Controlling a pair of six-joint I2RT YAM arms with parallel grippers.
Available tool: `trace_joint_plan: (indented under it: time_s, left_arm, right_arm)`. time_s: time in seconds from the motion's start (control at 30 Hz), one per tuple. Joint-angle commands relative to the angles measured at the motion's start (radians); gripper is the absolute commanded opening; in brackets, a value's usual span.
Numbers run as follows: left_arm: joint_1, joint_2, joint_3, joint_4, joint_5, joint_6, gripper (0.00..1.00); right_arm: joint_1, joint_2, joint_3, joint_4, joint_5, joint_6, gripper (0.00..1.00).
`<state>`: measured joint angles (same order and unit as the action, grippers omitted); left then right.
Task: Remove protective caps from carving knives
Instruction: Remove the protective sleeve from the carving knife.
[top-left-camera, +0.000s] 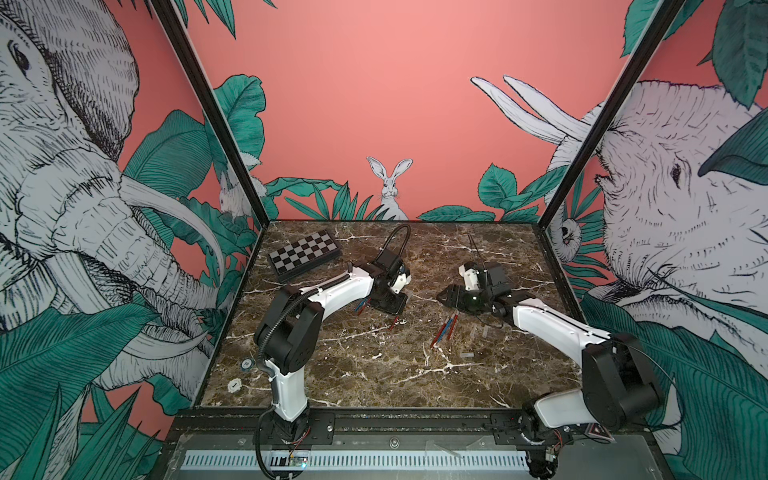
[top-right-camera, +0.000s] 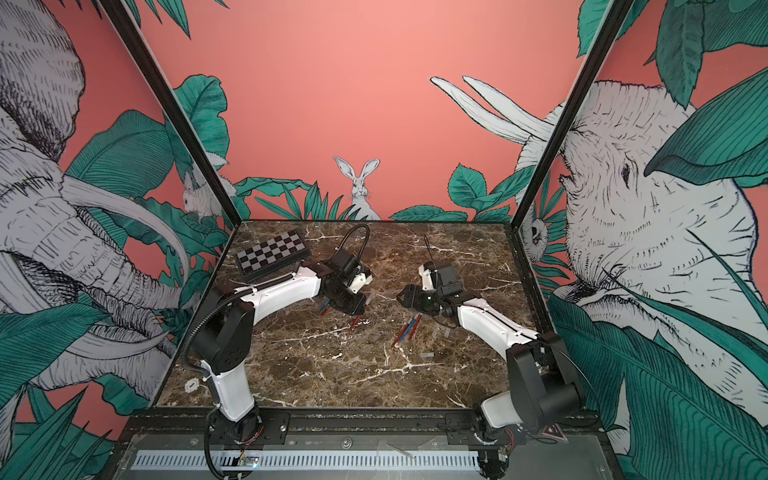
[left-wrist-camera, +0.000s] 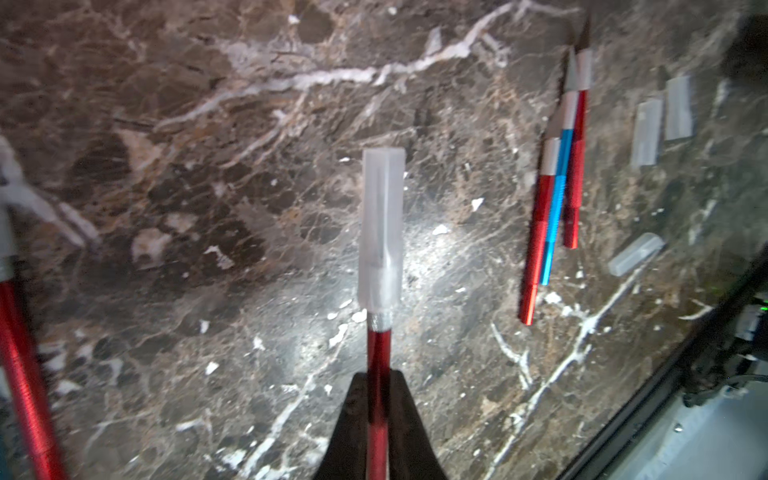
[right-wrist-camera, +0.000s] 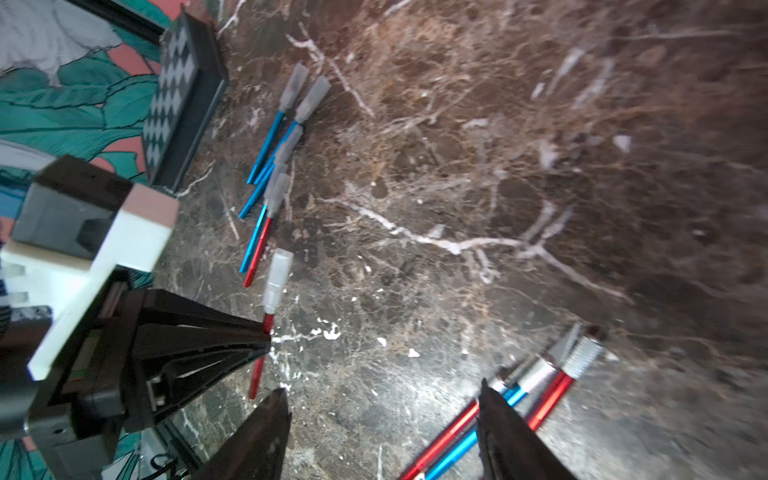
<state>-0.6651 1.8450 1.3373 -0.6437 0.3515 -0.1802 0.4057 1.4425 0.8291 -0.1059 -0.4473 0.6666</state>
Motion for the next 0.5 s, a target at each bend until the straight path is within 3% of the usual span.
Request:
trace_joint_plan:
  time_s: [0.0, 0.47]
  left_arm:
    - [-0.014, -0.047, -0.019, 0.063, 0.092, -0.052, 0.12]
    - [-0.026, -0.049, -0.027, 0.115, 0.156, -0.091, 0.12]
  right_arm:
    - [0.035, 0.038, -0.009, 0.128, -0.040, 0.050, 0.68]
    - [0.121, 0.142, 0.056, 0.210, -0.032, 0.095, 0.66]
